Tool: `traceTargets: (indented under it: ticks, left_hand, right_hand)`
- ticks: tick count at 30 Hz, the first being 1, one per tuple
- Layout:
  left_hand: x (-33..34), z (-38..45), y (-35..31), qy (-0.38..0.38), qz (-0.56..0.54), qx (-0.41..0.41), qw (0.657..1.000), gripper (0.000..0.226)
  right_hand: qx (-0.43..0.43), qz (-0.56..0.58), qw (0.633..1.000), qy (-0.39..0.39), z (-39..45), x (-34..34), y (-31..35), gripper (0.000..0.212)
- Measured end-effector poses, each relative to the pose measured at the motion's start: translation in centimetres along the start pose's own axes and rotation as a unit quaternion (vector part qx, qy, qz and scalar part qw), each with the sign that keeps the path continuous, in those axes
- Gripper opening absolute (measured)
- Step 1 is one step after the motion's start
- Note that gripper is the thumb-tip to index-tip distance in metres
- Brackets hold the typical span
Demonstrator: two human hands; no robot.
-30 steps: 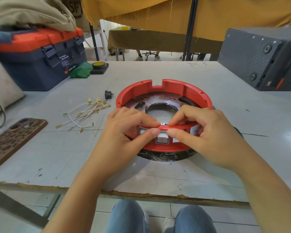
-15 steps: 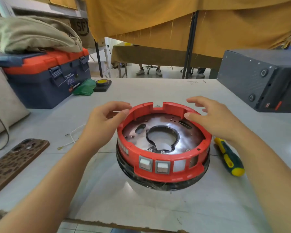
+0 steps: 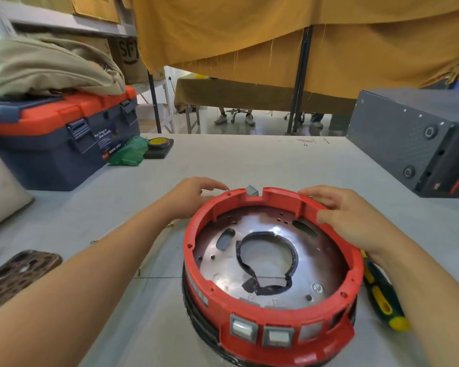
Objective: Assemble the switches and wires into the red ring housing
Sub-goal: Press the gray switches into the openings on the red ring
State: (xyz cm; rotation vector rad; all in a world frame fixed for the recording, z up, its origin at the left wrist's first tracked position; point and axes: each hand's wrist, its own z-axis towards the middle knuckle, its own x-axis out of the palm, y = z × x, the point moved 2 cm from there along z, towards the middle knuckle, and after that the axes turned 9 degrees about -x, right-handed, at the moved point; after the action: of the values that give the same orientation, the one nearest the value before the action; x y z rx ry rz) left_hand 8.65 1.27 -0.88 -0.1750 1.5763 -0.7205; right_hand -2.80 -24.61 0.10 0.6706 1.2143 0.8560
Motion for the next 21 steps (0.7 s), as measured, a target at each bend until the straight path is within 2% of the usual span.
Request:
traceTargets:
  ticks: [2, 11, 17, 21]
  left_hand:
    - [0.5, 0.8, -0.1, 0.023, 0.035, 0.024, 0.999, 0.032]
    - [1.9, 2.2, -1.1, 0.047, 0.031, 0.063, 0.996, 0.038]
    - [2.0, 2.3, -0.4, -0.033, -0.021, 0.041, 0.998, 0.014]
    - [0.9, 1.7, -0.5, -0.09, -0.102, 0.03, 0.99, 0.022]
  right_hand:
    - [-0.002, 0.002, 1.0, -0.005, 0.0, 0.1, 0.2, 0.053]
    - [-0.011, -0.025, 1.0, -0.015, -0.3, 0.3, 0.9, 0.049]
    - [-0.003, -0.033, 0.999, -0.027, -0.4, 0.5, 1.0, 0.05]
    - [0.005, -0.037, 0.998, -0.052, -0.4, 0.8, 1.0, 0.046]
